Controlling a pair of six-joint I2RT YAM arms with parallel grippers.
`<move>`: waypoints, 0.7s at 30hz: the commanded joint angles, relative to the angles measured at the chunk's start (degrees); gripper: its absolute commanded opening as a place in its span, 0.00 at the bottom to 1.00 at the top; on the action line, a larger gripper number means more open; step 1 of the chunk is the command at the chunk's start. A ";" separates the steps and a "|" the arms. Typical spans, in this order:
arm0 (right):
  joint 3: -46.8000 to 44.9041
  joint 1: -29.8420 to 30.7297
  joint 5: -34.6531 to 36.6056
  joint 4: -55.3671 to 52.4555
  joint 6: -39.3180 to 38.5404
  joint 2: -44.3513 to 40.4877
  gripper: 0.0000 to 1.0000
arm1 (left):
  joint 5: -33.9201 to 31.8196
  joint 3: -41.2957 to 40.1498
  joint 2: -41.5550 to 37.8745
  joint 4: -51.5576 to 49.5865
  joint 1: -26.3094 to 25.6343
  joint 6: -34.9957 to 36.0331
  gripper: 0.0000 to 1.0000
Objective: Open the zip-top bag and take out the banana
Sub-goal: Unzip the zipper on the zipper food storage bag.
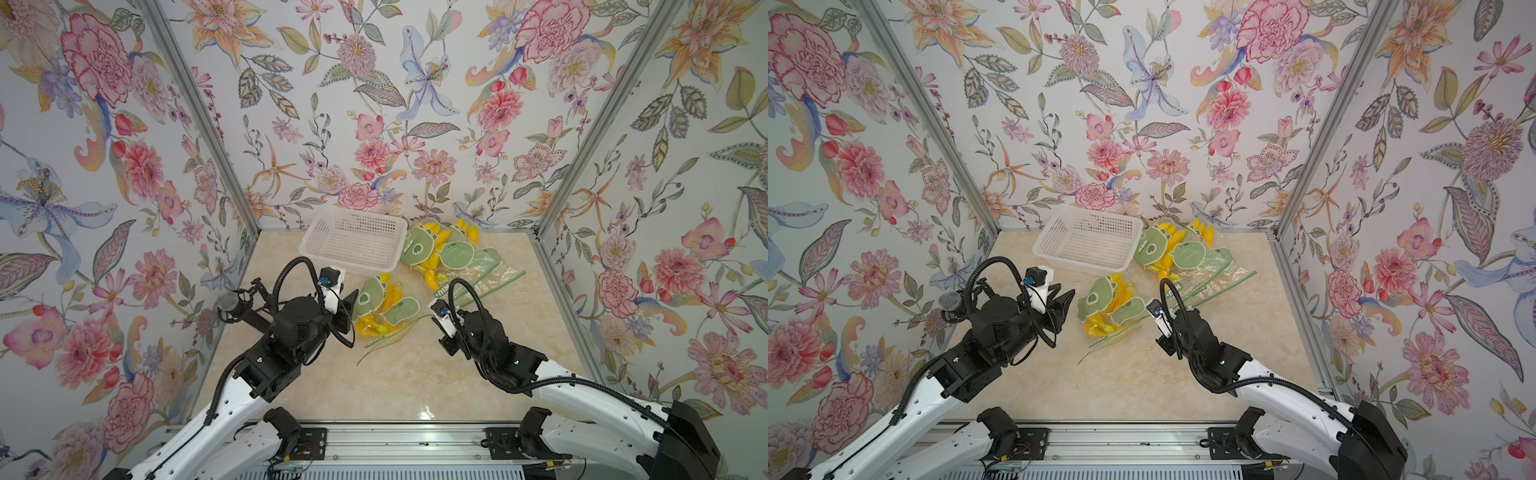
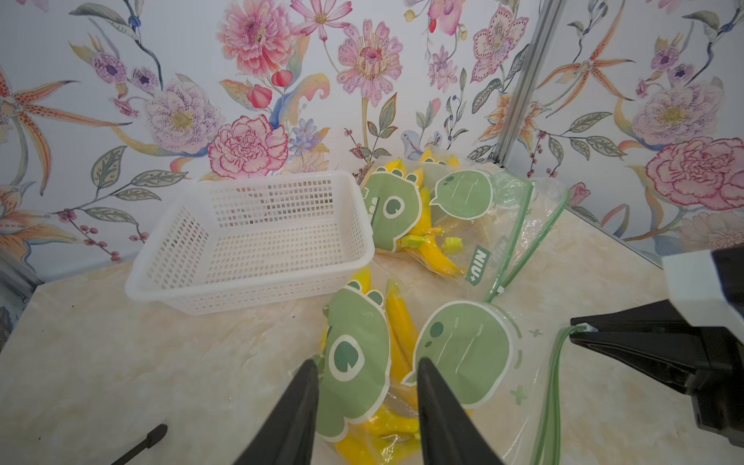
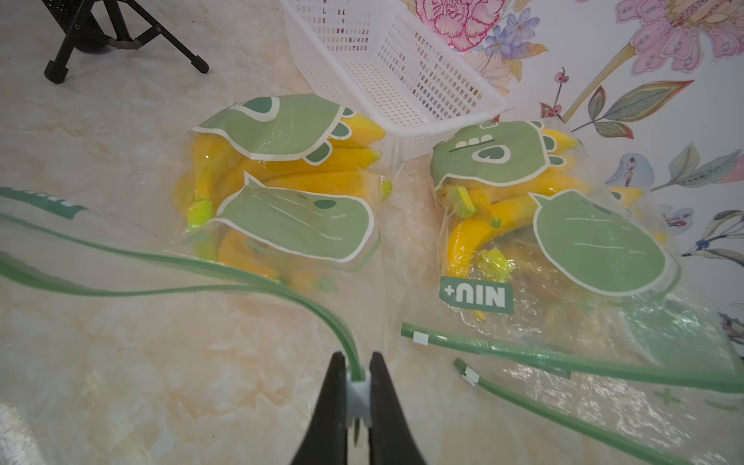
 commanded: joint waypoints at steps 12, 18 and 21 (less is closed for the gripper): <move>-1.72 -0.42 -1.31 3.24 1.44 -0.76 0.01 | 3.12 4.14 23.41 -4.07 -13.64 3.47 0.45; -2.92 -0.42 -1.22 3.64 1.79 -1.75 0.01 | 1.94 3.97 25.49 -4.64 -13.64 3.56 0.44; -3.39 -0.49 -1.01 3.65 2.05 -2.20 0.01 | 2.32 3.40 26.16 -4.97 -13.64 3.56 0.41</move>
